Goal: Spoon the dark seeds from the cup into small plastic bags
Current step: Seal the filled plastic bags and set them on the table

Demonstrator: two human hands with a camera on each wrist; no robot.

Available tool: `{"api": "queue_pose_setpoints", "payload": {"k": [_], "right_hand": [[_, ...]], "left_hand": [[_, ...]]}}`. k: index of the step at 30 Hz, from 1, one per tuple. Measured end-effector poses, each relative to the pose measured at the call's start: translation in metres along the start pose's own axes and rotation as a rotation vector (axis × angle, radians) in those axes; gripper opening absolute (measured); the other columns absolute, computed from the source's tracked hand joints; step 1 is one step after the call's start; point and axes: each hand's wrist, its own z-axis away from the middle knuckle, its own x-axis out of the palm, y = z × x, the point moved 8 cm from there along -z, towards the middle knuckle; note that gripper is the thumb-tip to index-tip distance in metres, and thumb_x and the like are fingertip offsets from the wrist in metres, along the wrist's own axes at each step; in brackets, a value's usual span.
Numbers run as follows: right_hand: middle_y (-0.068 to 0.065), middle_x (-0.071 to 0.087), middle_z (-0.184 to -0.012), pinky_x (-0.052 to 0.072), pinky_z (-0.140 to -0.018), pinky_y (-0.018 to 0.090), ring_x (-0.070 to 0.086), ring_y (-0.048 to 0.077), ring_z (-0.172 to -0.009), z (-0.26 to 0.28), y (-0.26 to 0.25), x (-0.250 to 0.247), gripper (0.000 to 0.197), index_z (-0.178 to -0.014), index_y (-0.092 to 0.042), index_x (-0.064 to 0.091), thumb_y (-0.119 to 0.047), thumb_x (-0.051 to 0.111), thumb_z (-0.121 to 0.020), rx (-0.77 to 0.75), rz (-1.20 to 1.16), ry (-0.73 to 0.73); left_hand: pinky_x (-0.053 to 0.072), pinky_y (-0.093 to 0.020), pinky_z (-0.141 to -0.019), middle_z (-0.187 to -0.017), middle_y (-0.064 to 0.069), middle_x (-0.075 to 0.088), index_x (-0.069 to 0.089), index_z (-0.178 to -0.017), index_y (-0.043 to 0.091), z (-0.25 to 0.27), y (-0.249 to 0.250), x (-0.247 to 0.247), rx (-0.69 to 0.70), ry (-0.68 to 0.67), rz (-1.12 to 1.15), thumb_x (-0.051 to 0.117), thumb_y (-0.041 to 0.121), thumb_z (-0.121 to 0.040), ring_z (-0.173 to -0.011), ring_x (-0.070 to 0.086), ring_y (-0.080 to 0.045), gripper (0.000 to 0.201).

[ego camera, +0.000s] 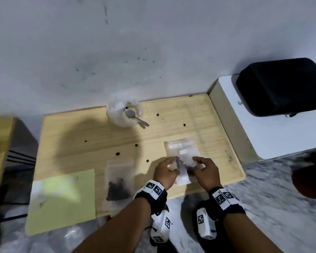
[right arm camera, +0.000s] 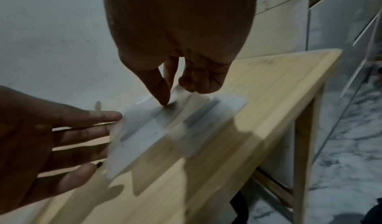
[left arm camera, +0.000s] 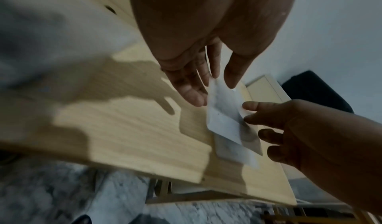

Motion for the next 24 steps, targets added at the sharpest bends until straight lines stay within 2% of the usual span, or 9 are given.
{"api": "queue_pose_setpoints", "payload": {"k": [3, 7, 10, 13, 15, 17, 20, 22, 24], "right_hand": [[0.001, 0.059, -0.123, 0.042, -0.09, 0.023, 0.057, 0.016, -0.11, -0.012, 0.015, -0.007, 0.04, -0.119, -0.02, 0.068, -0.012, 0.072, -0.081, 0.02, 0.074, -0.022], [-0.001, 0.057, -0.127, 0.043, -0.087, 0.023, 0.059, 0.016, -0.107, -0.017, 0.024, -0.004, 0.047, -0.122, -0.024, 0.066, -0.019, 0.078, -0.077, -0.001, 0.152, -0.068], [0.0, 0.049, -0.128, 0.047, -0.082, 0.029, 0.054, 0.013, -0.092, -0.013, 0.016, -0.006, 0.047, -0.124, -0.027, 0.063, -0.018, 0.075, -0.079, -0.047, 0.185, -0.031], [-0.001, 0.049, -0.125, 0.047, -0.08, 0.029, 0.053, 0.012, -0.092, -0.004, -0.007, -0.002, 0.04, -0.121, -0.026, 0.065, -0.017, 0.068, -0.083, -0.121, 0.186, 0.04], [0.0, 0.055, -0.119, 0.045, -0.079, 0.029, 0.057, 0.015, -0.094, 0.002, -0.025, 0.012, 0.031, -0.114, -0.025, 0.068, -0.017, 0.068, -0.083, -0.184, 0.155, 0.042], [-0.005, 0.062, -0.107, 0.046, -0.081, 0.027, 0.062, 0.015, -0.094, 0.01, -0.043, 0.036, 0.025, -0.103, -0.03, 0.069, -0.014, 0.068, -0.082, -0.222, 0.102, -0.026], [-0.012, 0.068, -0.091, 0.048, -0.078, 0.02, 0.063, 0.004, -0.085, 0.028, -0.064, 0.091, 0.026, -0.087, -0.039, 0.067, -0.013, 0.068, -0.081, -0.202, 0.047, -0.275], [-0.01, 0.071, -0.094, 0.051, -0.081, 0.023, 0.066, 0.006, -0.086, 0.042, -0.069, 0.128, 0.018, -0.093, -0.034, 0.07, -0.022, 0.071, -0.08, -0.137, 0.08, -0.454], [-0.01, 0.07, -0.102, 0.054, -0.091, 0.034, 0.067, 0.012, -0.094, 0.057, -0.071, 0.16, 0.031, -0.108, -0.033, 0.067, -0.034, 0.072, -0.077, -0.092, 0.157, -0.555]], "left_hand": [[0.053, -0.035, -0.084, -0.129, 0.007, 0.058, 0.059, -0.127, 0.026, -0.009, -0.001, 0.021, -0.045, -0.027, -0.016, 0.066, 0.005, -0.08, -0.102, 0.063, -0.021, 0.052], [0.05, -0.029, -0.079, -0.124, 0.004, 0.062, 0.063, -0.116, 0.032, -0.016, -0.003, 0.025, -0.058, -0.02, -0.028, 0.065, 0.006, -0.08, -0.095, 0.064, -0.017, 0.045], [0.051, -0.033, -0.082, -0.125, 0.004, 0.058, 0.064, -0.107, 0.033, -0.018, -0.006, 0.015, -0.058, 0.007, -0.004, 0.068, 0.012, -0.08, -0.099, 0.063, -0.016, 0.035], [0.051, -0.033, -0.08, -0.12, 0.0, 0.061, 0.063, -0.102, 0.035, -0.013, -0.009, -0.01, -0.045, 0.062, 0.018, 0.069, 0.018, -0.081, -0.104, 0.063, -0.018, 0.027], [0.049, -0.031, -0.076, -0.115, -0.004, 0.066, 0.062, -0.096, 0.037, -0.007, -0.009, -0.032, -0.018, 0.11, 0.035, 0.068, 0.019, -0.082, -0.1, 0.064, -0.021, 0.024], [0.047, -0.029, -0.071, -0.111, -0.003, 0.068, 0.064, -0.097, 0.034, 0.001, -0.01, -0.061, 0.007, 0.178, 0.041, 0.068, 0.018, -0.083, -0.094, 0.065, -0.022, 0.022], [0.045, -0.025, -0.061, -0.102, -0.002, 0.069, 0.067, -0.098, 0.025, 0.017, -0.017, -0.113, 0.026, 0.3, 0.045, 0.068, 0.017, -0.084, -0.076, 0.066, -0.021, 0.017], [0.05, -0.03, -0.064, -0.102, 0.002, 0.068, 0.067, -0.098, 0.024, 0.027, -0.025, -0.147, 0.026, 0.377, 0.048, 0.069, 0.018, -0.084, -0.074, 0.066, -0.023, 0.015], [0.055, -0.039, -0.075, -0.104, 0.004, 0.067, 0.067, -0.098, 0.024, 0.04, -0.039, -0.182, 0.003, 0.436, 0.041, 0.068, 0.018, -0.085, -0.08, 0.066, -0.027, 0.014]]}}
